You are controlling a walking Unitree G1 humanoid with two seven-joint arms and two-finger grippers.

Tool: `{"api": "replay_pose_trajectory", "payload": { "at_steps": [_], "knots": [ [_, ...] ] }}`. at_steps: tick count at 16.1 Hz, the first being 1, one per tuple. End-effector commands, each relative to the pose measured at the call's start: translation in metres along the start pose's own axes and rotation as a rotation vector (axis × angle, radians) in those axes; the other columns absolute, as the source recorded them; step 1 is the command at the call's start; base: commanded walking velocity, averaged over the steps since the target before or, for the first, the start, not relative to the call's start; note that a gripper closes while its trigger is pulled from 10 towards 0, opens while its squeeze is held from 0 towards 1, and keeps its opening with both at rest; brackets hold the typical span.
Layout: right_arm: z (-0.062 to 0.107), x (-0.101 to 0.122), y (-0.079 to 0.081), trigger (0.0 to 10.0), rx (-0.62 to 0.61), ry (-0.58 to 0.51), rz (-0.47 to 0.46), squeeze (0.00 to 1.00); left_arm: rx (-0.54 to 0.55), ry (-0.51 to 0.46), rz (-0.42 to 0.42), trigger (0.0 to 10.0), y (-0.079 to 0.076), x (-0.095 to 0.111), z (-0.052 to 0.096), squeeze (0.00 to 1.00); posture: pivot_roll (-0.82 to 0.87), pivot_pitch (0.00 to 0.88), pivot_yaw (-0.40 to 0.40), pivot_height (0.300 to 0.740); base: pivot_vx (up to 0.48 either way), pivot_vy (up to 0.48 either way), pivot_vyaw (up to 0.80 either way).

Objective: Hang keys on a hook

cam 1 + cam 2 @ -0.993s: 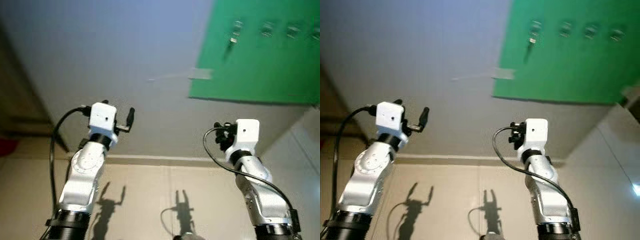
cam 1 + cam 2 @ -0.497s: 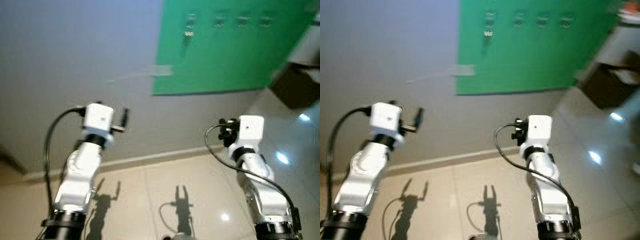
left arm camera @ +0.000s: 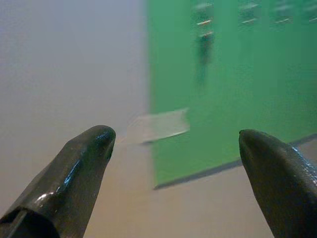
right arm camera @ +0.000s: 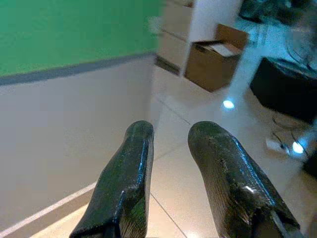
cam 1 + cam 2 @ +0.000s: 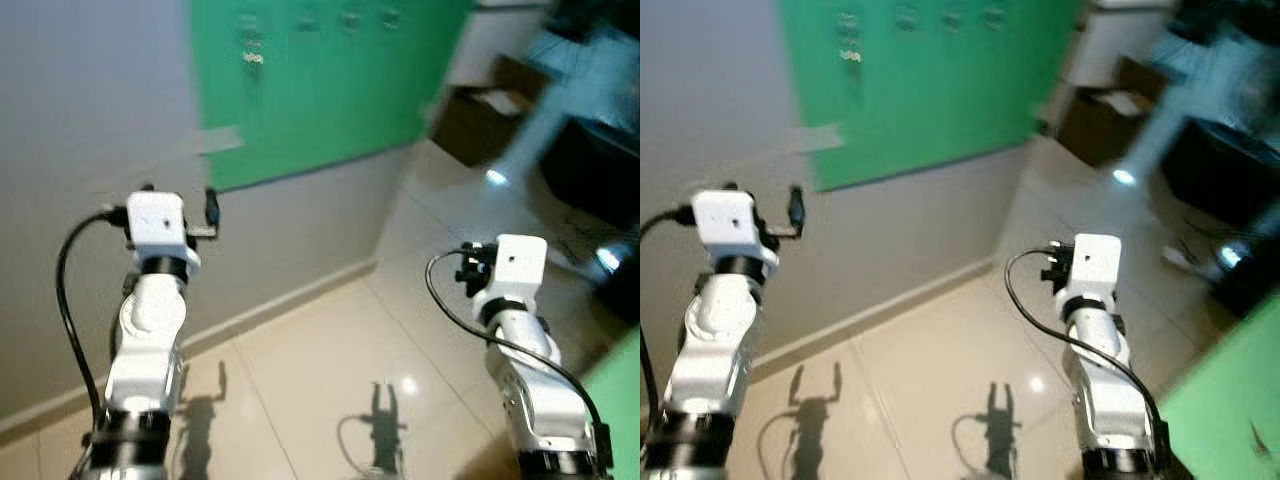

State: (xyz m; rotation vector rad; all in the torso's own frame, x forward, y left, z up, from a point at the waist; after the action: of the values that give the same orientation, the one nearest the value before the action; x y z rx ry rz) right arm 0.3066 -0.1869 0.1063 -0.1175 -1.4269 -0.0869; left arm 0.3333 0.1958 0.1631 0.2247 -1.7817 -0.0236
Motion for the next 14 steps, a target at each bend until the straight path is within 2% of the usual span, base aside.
{"api": "replay_pose_trajectory", "payload": {
  "at_steps": [1,3,4,5,6,8,10,12,14],
  "knots": [
    [0.002,0.002,-0.013,10.0,-0.054,-0.01,-0.012,0.0,-0.078,-0.016,0.048,10.0,-0.015,0.009,-0.007,0.0,-0.1,0.0,-0.025,0.74,0.0,0.0,-0.79],
    [0.006,0.0,-0.017,10.0,-0.071,0.005,-0.013,0.0,-0.249,0.053,0.093,10.0,-0.032,-0.001,-0.004,0.0,-0.11,0.0,-0.009,0.74,0.0,0.0,-0.79],
    [0.006,-0.001,-0.018,10.0,-0.076,0.009,-0.016,0.0,-0.282,0.067,0.108,10.0,-0.035,-0.003,-0.002,0.0,-0.11,0.0,-0.009,0.74,0.0,0.0,-0.79],
    [0.01,-0.005,-0.026,10.0,-0.1,0.038,-0.014,0.0,-0.386,0.146,0.154,10.0,-0.048,-0.016,0.008,0.0,-0.13,0.0,-0.007,0.74,0.0,0.0,-0.79],
    [0.012,-0.008,-0.031,10.0,-0.121,0.053,-0.011,0.0,-0.418,0.179,0.164,10.0,-0.053,-0.022,0.014,0.0,-0.13,0.0,-0.007,0.74,0.0,0.0,-0.79],
    [0.011,-0.013,-0.035,10.0,-0.125,0.083,-0.012,0.0,-0.418,0.213,0.174,10.0,-0.057,-0.032,0.018,0.0,-0.12,0.0,-0.023,0.74,0.0,0.0,-0.79],
    [0.008,-0.012,-0.03,10.0,-0.086,0.092,-0.006,0.0,-0.369,0.247,0.134,10.0,-0.053,-0.041,0.02,0.0,-0.11,0.0,-0.038,0.74,0.0,0.0,-0.79],
    [0.011,-0.012,-0.032,10.0,-0.102,0.084,0.008,0.0,-0.323,0.193,0.123,10.0,-0.046,-0.035,0.014,0.0,-0.12,0.0,-0.037,0.74,0.0,0.0,-0.78],
    [0.017,-0.014,-0.034,10.0,-0.111,0.045,0.073,0.0,-0.335,0.179,0.128,10.0,-0.046,-0.031,0.015,0.0,-0.12,0.0,-0.034,0.74,0.0,0.0,-0.79]
  ]
}}
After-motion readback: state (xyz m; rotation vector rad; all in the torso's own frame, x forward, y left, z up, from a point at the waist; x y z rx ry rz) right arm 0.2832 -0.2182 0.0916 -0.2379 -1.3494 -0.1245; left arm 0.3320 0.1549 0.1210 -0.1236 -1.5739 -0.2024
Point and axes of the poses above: a point about 5 cm out from each wrist's last joint towards the gripper, its own z axis pointing back from the gripper into the wrist, its own x axis along the axis of the wrist's last joint, y = z × x, the point moved 3 cm from there along -z, pointing out of the wrist towards the gripper
